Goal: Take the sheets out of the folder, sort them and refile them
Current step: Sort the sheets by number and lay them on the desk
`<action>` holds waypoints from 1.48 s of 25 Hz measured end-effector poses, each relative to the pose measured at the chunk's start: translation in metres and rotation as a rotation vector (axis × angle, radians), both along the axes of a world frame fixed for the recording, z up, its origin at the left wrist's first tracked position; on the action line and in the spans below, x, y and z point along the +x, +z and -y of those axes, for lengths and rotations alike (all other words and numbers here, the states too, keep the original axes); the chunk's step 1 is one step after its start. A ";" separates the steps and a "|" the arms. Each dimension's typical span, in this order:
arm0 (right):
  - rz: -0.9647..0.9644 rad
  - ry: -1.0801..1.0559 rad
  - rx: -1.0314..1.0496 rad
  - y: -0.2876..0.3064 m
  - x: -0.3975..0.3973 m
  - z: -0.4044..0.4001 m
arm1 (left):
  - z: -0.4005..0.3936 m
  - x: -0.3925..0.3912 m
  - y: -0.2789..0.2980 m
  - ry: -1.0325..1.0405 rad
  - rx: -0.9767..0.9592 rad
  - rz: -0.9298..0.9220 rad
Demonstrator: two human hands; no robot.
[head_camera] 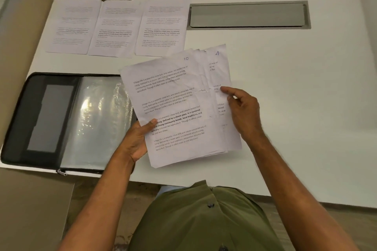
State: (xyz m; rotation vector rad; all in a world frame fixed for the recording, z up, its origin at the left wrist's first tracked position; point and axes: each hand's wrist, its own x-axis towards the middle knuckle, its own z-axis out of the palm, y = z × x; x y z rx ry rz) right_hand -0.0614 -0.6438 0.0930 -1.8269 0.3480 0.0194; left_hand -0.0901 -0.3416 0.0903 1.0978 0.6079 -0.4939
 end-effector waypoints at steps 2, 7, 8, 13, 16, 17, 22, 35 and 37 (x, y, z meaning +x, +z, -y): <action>0.010 -0.044 -0.031 0.001 0.019 0.004 | -0.004 0.015 0.000 0.015 0.004 0.002; 0.053 -0.161 -0.074 -0.022 0.089 0.023 | -0.017 0.045 -0.011 0.045 0.019 -0.034; 0.056 -0.179 -0.069 -0.029 0.105 0.026 | -0.018 0.049 -0.014 0.053 0.024 -0.044; 0.063 -0.166 -0.092 -0.056 0.189 0.026 | -0.031 0.075 -0.027 0.054 0.026 -0.115; 0.026 -0.122 -0.225 -0.069 0.238 0.026 | -0.038 0.097 -0.033 0.029 0.043 -0.129; -0.008 -0.092 -0.347 -0.073 0.247 0.026 | -0.039 0.103 -0.035 0.015 0.047 -0.126; 0.143 0.182 -0.819 -0.101 0.230 -0.009 | -0.044 0.129 -0.043 -0.009 0.041 -0.129; 0.202 0.359 -1.040 -0.140 0.231 0.001 | -0.047 0.146 -0.058 -0.020 -0.001 -0.138; 0.205 0.355 -1.040 -0.140 0.234 0.002 | -0.045 0.145 -0.058 -0.018 -0.004 -0.131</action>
